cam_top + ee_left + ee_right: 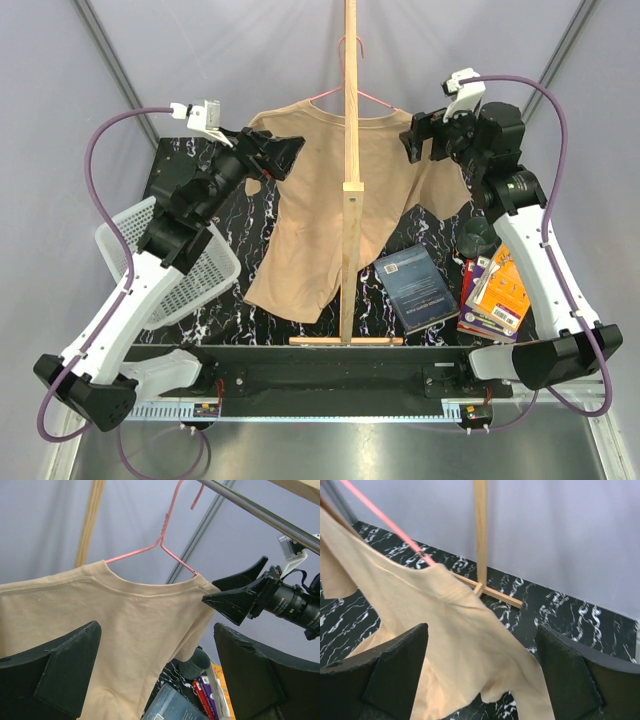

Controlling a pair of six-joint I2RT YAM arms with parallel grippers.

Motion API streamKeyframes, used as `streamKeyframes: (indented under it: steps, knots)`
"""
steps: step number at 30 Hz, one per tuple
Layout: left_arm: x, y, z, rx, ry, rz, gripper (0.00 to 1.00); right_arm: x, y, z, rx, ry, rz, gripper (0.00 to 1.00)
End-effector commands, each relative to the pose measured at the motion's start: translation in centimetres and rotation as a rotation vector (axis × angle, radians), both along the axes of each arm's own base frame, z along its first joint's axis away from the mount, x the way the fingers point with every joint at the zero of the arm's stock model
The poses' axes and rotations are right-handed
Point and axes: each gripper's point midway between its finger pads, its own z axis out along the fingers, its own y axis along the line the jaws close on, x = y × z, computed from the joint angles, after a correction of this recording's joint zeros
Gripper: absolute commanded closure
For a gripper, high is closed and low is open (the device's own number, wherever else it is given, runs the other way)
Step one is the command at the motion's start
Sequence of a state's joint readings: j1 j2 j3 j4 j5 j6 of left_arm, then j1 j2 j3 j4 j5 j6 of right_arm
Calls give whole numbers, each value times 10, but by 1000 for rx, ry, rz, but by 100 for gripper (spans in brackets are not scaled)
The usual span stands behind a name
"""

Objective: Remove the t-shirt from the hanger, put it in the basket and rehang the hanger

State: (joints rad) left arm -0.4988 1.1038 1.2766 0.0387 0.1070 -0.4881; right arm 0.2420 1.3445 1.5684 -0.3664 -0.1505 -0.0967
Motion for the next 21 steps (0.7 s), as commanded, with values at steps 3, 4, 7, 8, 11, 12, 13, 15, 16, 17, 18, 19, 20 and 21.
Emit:
streamKeyframes:
  steps: [3, 4, 7, 8, 11, 12, 13, 15, 16, 17, 18, 19, 20, 21]
  knots:
    - [-11, -5, 19, -12, -62, -60, 1, -5, 32, 25, -28, -174, 216, 17]
    - [-12, -3, 20, -4, -70, -54, 1, -2, 36, 20, -33, -165, 233, 18]
    - [-12, 7, 20, 8, -72, -11, 1, -2, 48, 13, -45, -160, 313, 29]
    - [-11, 10, 18, 13, -68, 0, 1, -3, 53, 10, -43, -157, 343, 33]
    - [-11, 21, 20, 13, -75, 40, 1, -5, 60, 2, -54, -153, 395, 42]
    - [-9, 26, 19, 13, -73, 58, 1, -4, 59, 0, -63, -153, 398, 45]
    - [-10, 28, 20, 10, -80, 65, 1, -5, 60, -3, -67, -149, 400, 50]
    - [-10, 32, 20, 14, -80, 75, 1, -5, 59, -5, -78, -154, 397, 55]
    - [-12, 34, 21, 20, -88, 80, 1, -5, 58, -6, -79, -157, 394, 57]
    - [-12, 35, 20, 25, -90, 83, 1, -5, 58, -5, -82, -164, 394, 62]
    - [-12, 35, 20, 29, -92, 84, 1, -5, 58, -4, -82, -175, 395, 65]
    - [-14, 36, 21, 29, -101, 86, 1, -6, 58, -5, -82, -179, 398, 65]
    - [-15, 37, 21, 32, -105, 88, 1, -7, 59, -4, -77, -183, 398, 66]
    - [-15, 36, 22, 36, -107, 85, 1, -7, 59, -1, -75, -202, 399, 67]
